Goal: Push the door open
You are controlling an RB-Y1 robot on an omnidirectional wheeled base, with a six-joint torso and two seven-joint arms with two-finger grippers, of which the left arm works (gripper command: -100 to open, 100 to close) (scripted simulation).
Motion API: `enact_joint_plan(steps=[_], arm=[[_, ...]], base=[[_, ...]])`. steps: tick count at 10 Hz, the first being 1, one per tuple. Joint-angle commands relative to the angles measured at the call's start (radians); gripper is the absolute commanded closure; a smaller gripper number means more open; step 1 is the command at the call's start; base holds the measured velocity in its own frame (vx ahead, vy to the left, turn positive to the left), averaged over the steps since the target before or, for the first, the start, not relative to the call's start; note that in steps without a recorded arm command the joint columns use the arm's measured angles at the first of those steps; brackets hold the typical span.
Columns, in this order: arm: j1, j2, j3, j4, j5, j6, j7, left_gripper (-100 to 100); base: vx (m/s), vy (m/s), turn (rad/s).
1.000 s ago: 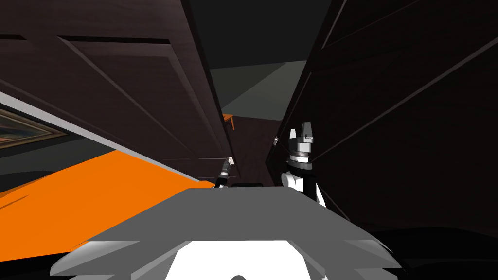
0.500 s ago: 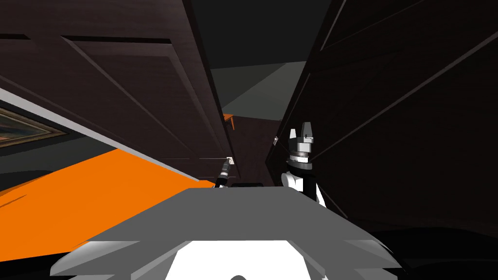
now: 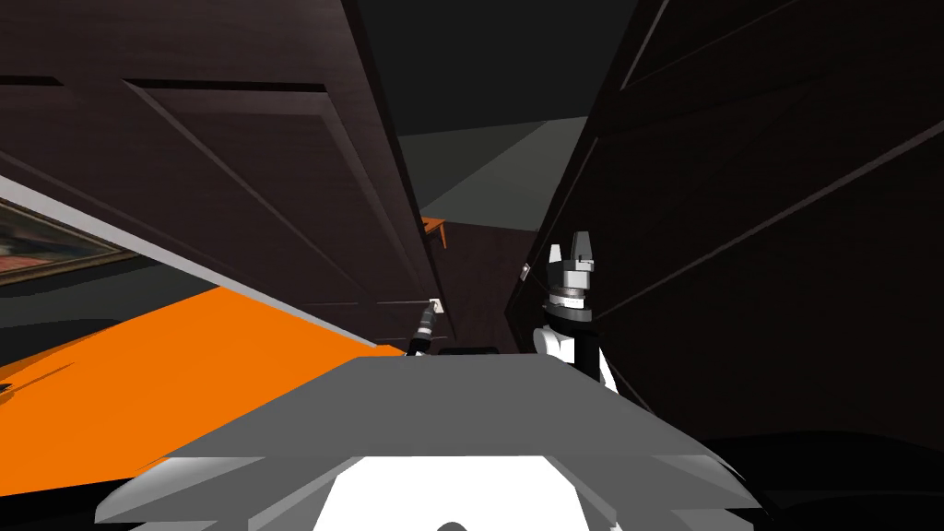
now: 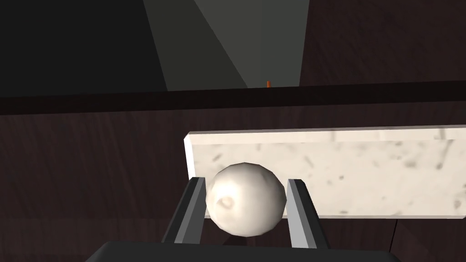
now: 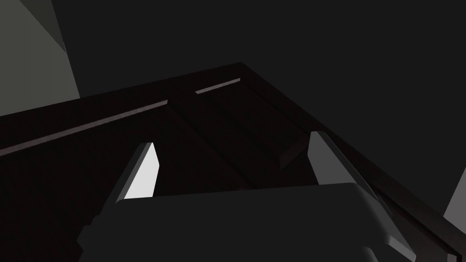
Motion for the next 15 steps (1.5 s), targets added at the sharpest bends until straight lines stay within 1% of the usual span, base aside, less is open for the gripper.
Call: enact_joint_plan(steps=[1, 4, 7, 8, 10, 12, 13, 14, 15], arm=[[-0.005, 0.011, 0.012, -0.01, 0.015, -0.002, -0.014, 100], [-0.01, 0.018, 0.018, -0.006, 0.04, -0.004, -0.041, 100], [-0.016, 0.019, 0.025, -0.002, 0.071, -0.006, -0.073, 100], [-0.002, 0.014, 0.016, -0.02, 0.068, 0.005, -0.066, -100], [0.005, 0.008, 0.017, -0.028, 0.073, 0.008, -0.067, -100], [0.016, -0.012, 0.019, -0.043, 0.081, 0.014, -0.07, -100], [0.021, -0.025, 0.019, -0.05, 0.085, 0.017, -0.071, -100], [0.017, -0.016, 0.019, -0.043, 0.083, 0.014, -0.069, -100], [0.016, -0.009, 0.022, -0.037, 0.084, 0.006, -0.07, -100]], base=[[0.215, -0.027, 0.08], [0.195, -0.027, 0.103], [0.201, -0.02, 0.163], [-0.043, -0.093, 0.125], [-0.235, -0.095, 0.042], [-0.24, -0.099, 0.085], [-0.216, -0.104, 0.063], [-0.102, -0.049, 0.016], [0.101, -0.014, -0.036]])
